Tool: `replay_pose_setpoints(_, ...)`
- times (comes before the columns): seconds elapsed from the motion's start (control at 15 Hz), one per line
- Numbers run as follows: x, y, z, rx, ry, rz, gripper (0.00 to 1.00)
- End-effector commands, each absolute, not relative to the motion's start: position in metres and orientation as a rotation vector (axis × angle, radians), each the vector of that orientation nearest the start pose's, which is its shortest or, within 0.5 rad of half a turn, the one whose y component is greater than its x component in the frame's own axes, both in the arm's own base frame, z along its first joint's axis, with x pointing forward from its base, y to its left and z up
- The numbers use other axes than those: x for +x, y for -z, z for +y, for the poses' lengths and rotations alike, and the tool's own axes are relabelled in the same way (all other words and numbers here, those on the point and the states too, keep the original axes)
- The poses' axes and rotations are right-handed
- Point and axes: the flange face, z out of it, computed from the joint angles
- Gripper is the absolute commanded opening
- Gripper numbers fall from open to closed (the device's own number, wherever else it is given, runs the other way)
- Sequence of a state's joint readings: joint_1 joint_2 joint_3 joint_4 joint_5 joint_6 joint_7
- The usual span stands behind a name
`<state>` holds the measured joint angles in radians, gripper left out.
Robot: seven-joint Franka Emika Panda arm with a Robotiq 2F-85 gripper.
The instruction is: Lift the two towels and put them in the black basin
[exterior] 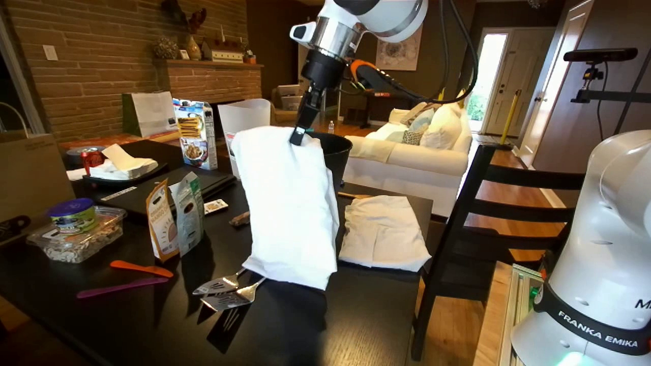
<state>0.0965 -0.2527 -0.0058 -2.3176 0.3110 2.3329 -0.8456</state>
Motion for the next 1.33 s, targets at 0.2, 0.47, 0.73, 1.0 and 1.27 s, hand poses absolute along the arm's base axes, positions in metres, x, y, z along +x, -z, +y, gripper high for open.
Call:
replay_pose_setpoints(0.2,0.499,-0.494,0.042,-2.777,0.57,-1.071,0.05)
replay_pose_setpoints(0.47,0.499,-0.487,0.044,-2.775,0.55,-1.075,0.05)
replay_pose_setpoints(0.73,0.498,-0.491,0.046,-2.753,0.573,-1.101,0.01)
replay_pose_setpoints(1.0,0.507,-0.52,0.041,-2.688,0.677,-1.254,0.01)
replay_pose_setpoints(1.27,0.518,-0.544,0.029,-2.651,0.764,-1.379,0.01)
